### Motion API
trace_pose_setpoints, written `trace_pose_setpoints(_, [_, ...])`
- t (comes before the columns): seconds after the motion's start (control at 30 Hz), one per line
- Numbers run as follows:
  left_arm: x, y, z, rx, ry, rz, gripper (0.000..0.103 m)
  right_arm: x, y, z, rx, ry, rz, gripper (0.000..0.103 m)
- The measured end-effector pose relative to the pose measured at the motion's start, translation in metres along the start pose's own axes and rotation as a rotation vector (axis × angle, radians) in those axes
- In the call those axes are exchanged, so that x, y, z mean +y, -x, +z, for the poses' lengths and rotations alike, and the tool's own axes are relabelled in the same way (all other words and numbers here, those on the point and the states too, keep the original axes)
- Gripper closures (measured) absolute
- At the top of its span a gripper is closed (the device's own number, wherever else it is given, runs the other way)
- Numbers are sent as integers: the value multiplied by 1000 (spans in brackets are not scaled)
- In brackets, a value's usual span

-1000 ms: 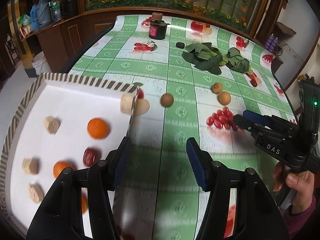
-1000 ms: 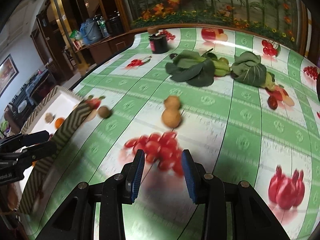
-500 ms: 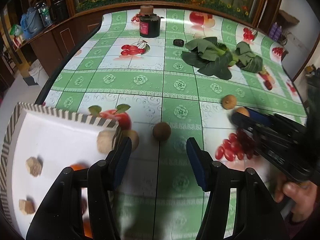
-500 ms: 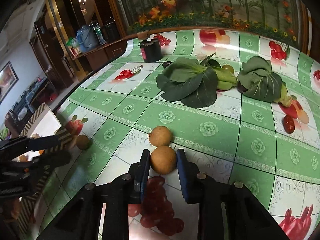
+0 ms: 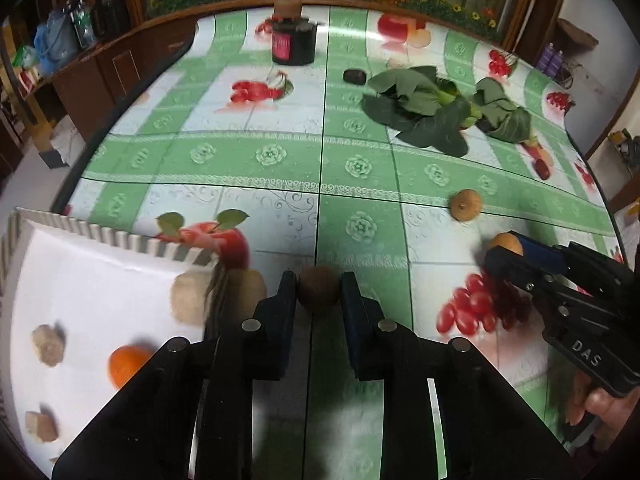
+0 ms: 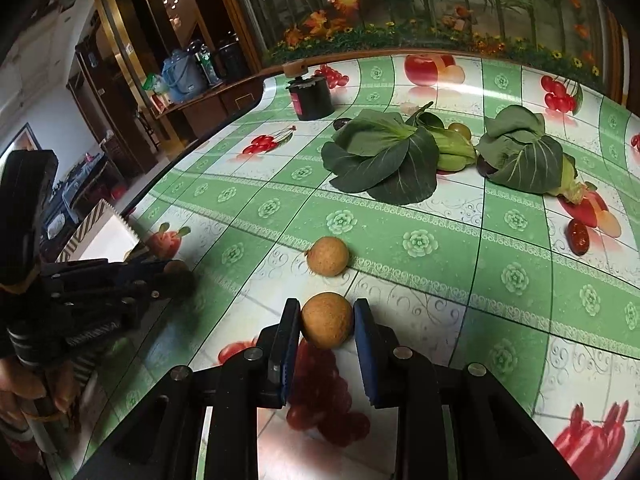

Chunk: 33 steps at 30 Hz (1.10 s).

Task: Organize fruits
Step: 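Carry the brown fruit and the tan fruit over the white tray with both tools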

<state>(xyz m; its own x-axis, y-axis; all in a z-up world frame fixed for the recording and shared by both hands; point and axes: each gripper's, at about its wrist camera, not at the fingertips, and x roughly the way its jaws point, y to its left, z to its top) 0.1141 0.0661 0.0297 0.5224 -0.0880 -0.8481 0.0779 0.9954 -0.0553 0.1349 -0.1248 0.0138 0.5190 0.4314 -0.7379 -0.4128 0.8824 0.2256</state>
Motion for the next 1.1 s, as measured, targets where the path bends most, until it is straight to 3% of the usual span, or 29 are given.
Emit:
trace_pose_setpoints(0.43, [15, 73, -58, -66, 47, -67, 82, 47, 49, -33, -37, 25, 77, 77])
trace_pose_setpoints(0.9, [103, 134, -129, -126, 183, 103, 81, 128, 61, -52, -42, 97, 186, 77])
trace_pose_setpoints(1.1, [129, 147, -150, -142, 228, 131, 81, 168, 60, -56, -35, 152, 220, 77])
